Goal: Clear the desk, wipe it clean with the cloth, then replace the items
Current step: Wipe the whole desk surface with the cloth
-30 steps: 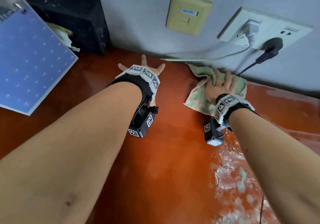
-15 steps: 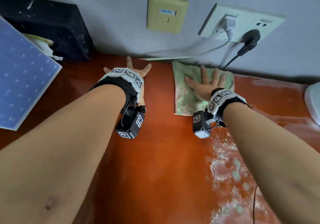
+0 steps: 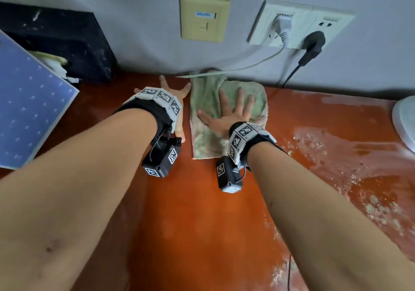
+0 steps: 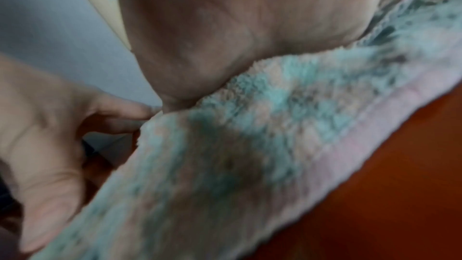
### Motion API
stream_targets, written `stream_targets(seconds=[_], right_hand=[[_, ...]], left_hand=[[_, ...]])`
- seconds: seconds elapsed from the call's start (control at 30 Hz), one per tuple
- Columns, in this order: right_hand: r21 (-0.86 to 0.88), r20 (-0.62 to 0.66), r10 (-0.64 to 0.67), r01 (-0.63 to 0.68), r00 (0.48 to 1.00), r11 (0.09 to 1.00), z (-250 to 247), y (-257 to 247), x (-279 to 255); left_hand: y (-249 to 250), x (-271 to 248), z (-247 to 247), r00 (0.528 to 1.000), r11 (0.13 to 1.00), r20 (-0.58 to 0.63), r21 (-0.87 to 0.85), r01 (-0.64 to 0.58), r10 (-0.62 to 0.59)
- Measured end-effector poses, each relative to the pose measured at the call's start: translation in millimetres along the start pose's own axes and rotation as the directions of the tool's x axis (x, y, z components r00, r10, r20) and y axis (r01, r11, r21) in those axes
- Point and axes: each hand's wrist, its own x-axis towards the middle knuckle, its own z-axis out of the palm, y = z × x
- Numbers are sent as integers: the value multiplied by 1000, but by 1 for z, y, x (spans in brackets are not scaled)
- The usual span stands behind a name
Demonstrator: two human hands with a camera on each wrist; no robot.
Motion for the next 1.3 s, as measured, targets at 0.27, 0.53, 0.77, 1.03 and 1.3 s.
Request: stream_targets(seconds=[0.27, 0.53, 0.77, 1.03, 1.3], right_hand=[[157, -46, 296, -286, 954, 945, -18, 134, -17], [55, -114, 207, -201, 972, 978, 5, 107, -26], [45, -20, 18, -17, 1000, 999, 14, 102, -46], [124, -44, 320, -313, 946, 942, -14, 155, -29], [213, -120, 325, -295, 938, 931, -49, 134, 31]], left_hand=[[109, -52, 33, 964, 966, 174, 126, -225, 202], [103, -49, 57, 959, 906, 111, 316, -282, 260], [105, -55, 46, 953, 908, 146, 294, -298, 265], [113, -56, 31, 957, 929, 229, 284, -240, 177], [115, -50, 29, 957, 950, 238, 221, -220, 167]])
